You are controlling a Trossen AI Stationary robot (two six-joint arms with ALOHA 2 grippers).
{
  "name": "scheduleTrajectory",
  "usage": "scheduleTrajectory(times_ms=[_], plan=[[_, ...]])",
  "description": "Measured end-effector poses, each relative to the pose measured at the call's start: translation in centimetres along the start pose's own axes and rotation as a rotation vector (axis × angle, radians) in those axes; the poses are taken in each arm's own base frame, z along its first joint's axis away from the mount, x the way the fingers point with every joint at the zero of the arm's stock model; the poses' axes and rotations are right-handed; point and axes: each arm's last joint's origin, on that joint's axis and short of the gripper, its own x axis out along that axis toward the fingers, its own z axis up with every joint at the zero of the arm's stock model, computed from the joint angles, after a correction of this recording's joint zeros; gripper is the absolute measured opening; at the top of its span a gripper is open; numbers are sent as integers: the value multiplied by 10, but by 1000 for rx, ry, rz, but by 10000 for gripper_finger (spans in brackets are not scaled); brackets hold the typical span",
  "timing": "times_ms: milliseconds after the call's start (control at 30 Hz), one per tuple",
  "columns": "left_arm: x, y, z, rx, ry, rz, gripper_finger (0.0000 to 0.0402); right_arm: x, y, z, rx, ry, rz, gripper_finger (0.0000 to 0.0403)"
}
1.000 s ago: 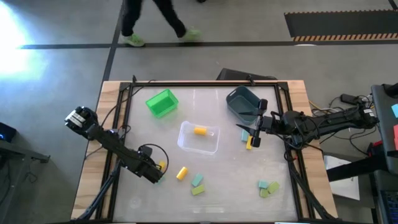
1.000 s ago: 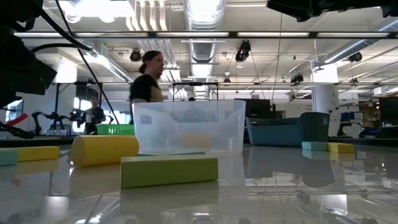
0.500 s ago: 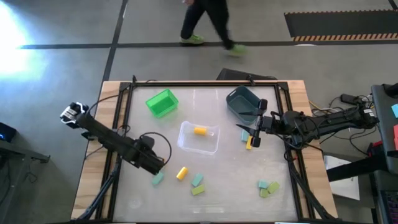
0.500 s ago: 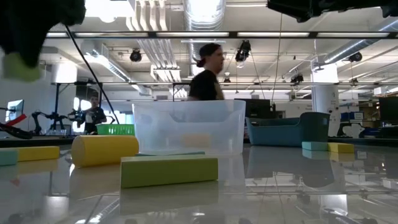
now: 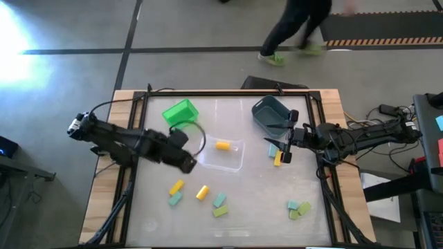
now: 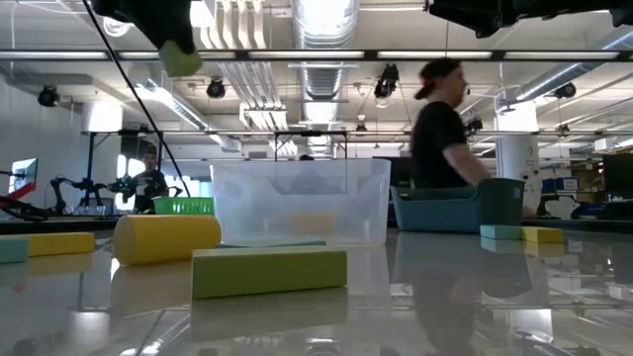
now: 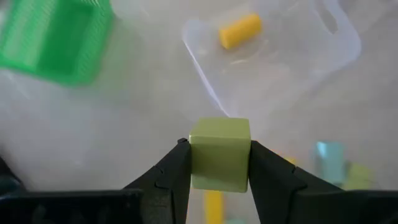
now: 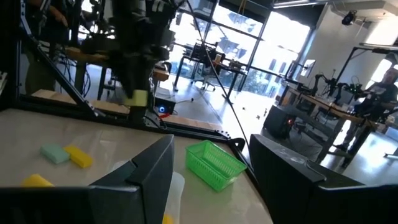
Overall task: Sort & place blocks by color
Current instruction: Put the green block into the green bin
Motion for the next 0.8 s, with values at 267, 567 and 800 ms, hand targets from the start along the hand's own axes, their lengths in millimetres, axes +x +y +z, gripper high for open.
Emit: scheduleTrajectory(times_ms=[267,567,800], plan=[[31,47,59,151,18,158,112,-1,0,0,3,8,3,201],[93,121,111,236,22,230,112,-1,0,-2,5,22,7,201],[151,162,113,277,95,263,112,-1,0,-2,16,23,7,201]])
